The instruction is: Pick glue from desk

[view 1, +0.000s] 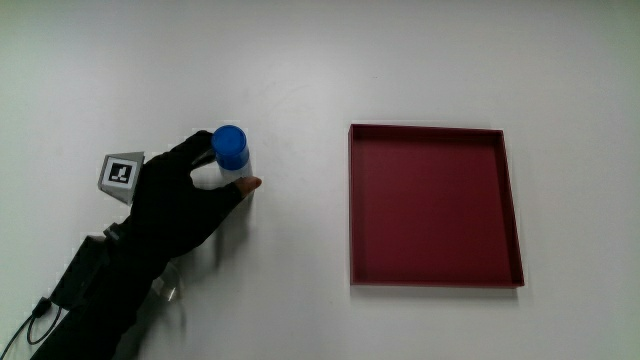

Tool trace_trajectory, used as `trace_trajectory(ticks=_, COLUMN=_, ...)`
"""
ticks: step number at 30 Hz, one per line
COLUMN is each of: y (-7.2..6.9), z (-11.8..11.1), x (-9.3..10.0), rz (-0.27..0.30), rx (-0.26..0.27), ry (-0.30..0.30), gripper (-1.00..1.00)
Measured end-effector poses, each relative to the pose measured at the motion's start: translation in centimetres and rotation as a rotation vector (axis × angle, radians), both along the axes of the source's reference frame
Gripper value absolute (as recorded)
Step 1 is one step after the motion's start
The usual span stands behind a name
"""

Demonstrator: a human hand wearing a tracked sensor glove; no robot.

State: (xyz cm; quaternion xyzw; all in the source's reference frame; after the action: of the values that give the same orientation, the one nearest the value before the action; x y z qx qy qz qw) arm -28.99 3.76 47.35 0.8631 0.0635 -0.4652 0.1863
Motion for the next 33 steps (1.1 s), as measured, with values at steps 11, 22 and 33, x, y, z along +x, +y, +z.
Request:
trace_trajectory(ticks=11, y=-4.0, z=1.4, x=3.3, rz=-0.051, rx=-0.167, ry=0.028, gripper=0.0)
trace_trajectory(ticks=22, y=-5.4, z=2.2, x=5.2, rz=-0.047, rx=-0.16, ry=0.089, gripper=0.0)
trace_trajectory(ticks=33, y=-5.1, z=2.4, x=4.8, rz=-0.156, rx=-0.039, ry=0.143, gripper=0.38)
